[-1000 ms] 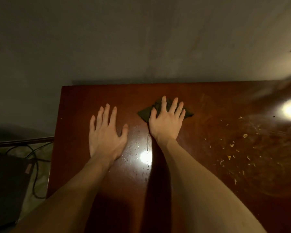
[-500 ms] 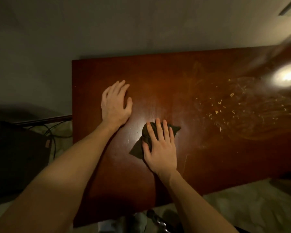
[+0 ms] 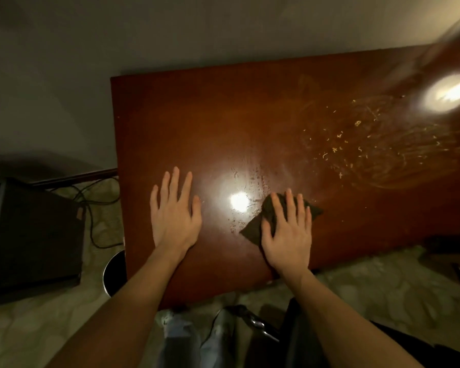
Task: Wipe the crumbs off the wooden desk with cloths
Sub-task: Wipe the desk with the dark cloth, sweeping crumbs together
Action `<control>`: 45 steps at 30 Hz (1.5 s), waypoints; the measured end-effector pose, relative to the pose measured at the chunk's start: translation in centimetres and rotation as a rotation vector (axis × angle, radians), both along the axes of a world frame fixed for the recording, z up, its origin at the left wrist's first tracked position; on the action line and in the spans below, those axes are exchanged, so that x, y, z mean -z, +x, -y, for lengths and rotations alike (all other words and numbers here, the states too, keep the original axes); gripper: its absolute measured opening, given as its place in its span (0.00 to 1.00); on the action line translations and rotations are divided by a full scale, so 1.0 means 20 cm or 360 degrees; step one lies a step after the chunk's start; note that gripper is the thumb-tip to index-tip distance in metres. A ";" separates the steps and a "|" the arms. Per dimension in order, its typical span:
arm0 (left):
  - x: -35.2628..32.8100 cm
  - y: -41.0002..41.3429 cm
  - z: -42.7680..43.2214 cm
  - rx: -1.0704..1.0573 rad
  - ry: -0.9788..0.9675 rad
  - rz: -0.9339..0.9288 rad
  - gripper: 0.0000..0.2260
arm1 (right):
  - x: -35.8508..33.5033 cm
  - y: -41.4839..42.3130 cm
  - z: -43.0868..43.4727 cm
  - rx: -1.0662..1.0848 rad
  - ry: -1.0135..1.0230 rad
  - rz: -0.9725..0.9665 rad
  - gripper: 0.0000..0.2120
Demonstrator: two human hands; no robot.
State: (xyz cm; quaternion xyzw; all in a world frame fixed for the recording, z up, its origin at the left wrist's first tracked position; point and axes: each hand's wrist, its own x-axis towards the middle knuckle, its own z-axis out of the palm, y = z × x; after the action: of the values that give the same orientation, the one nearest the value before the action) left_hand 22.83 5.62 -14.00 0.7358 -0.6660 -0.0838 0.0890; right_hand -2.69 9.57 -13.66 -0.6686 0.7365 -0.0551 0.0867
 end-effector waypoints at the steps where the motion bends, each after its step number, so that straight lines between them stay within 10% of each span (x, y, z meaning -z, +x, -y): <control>1: 0.01 0.00 0.00 -0.0009 0.0009 0.0018 0.27 | 0.00 0.01 0.01 0.0023 -0.0002 -0.0017 0.31; 7: 0.00 0.01 0.00 0.0015 0.0014 0.0014 0.28 | -0.01 0.26 0.06 0.0103 0.0063 -0.0085 0.34; 15: -0.02 0.07 -0.04 -0.0009 -0.0168 -0.0555 0.28 | -0.02 0.67 -0.08 -0.0589 0.0109 0.0104 0.33; 28: -0.01 0.04 -0.03 0.0036 -0.0161 -0.0349 0.30 | -0.02 -0.32 -0.09 -0.0288 0.0068 0.0004 0.30; 33: 0.00 0.05 -0.02 0.0047 -0.0178 -0.0325 0.30 | 0.00 -0.05 -0.11 -0.0051 0.0055 -0.0082 0.33; 45: -0.03 0.04 -0.05 0.0129 -0.0088 -0.0148 0.30 | -0.02 0.39 -0.13 -0.0696 0.0103 0.0127 0.31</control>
State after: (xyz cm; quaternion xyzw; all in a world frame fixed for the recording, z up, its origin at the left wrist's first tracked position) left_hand 23.67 6.66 -13.32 0.7008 -0.6925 -0.1031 0.1366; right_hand 5.12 12.08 -13.26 -0.8065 0.5714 -0.0379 0.1470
